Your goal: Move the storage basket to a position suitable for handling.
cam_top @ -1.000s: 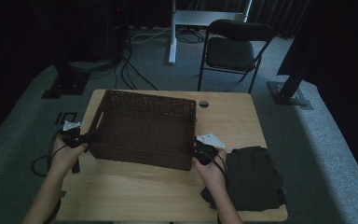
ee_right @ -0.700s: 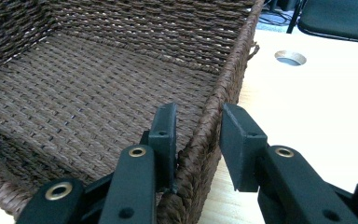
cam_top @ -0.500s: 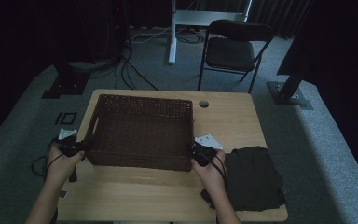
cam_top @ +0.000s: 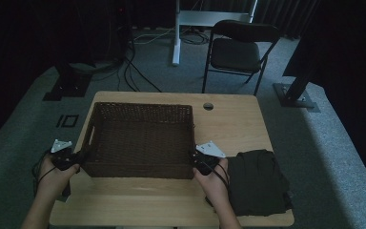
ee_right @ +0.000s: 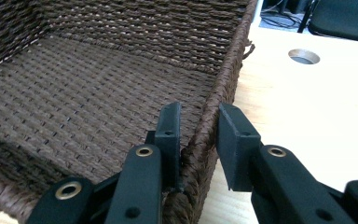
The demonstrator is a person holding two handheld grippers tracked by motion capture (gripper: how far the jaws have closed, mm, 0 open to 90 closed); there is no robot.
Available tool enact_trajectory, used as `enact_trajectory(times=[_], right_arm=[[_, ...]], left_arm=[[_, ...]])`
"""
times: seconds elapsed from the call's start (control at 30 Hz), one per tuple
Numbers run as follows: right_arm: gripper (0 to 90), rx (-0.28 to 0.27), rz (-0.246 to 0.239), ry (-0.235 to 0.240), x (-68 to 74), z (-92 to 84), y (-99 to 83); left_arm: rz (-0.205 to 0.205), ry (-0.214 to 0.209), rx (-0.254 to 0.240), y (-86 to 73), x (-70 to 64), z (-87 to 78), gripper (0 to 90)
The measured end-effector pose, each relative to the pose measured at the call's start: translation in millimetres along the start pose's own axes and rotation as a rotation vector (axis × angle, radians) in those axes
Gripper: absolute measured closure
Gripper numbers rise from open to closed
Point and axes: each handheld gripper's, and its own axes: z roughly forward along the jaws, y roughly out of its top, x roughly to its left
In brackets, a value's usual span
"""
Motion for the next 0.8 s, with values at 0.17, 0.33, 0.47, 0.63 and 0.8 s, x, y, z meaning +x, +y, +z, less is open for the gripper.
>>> enact_trajectory(times=[0.17,0.33,0.47,0.63,0.8], right_arm=[[69.5,0.008,0.025,0.038,4.2,-6.1,-2.7],[69.9,0.002,0.04,0.016,12.4,-12.6,-6.8],[70.2,-0.007,0.044,-0.012,17.5,-15.2,-9.9],[70.1,-0.007,0.054,-0.005,16.7,-14.9,-9.4],[69.9,-0.008,0.055,0.012,13.6,-14.0,-9.3]], left_arm=[[-0.003,0.009,0.002,-2.2,3.3,-3.3,80.0],[0.0,0.019,0.004,-3.0,4.3,-5.0,80.6],[0.01,0.027,0.006,-3.0,3.6,-5.0,80.8],[-0.002,0.021,0.003,-4.3,3.8,-5.9,80.6],[-0.009,0.018,0.001,-5.4,3.1,-6.7,80.6]])
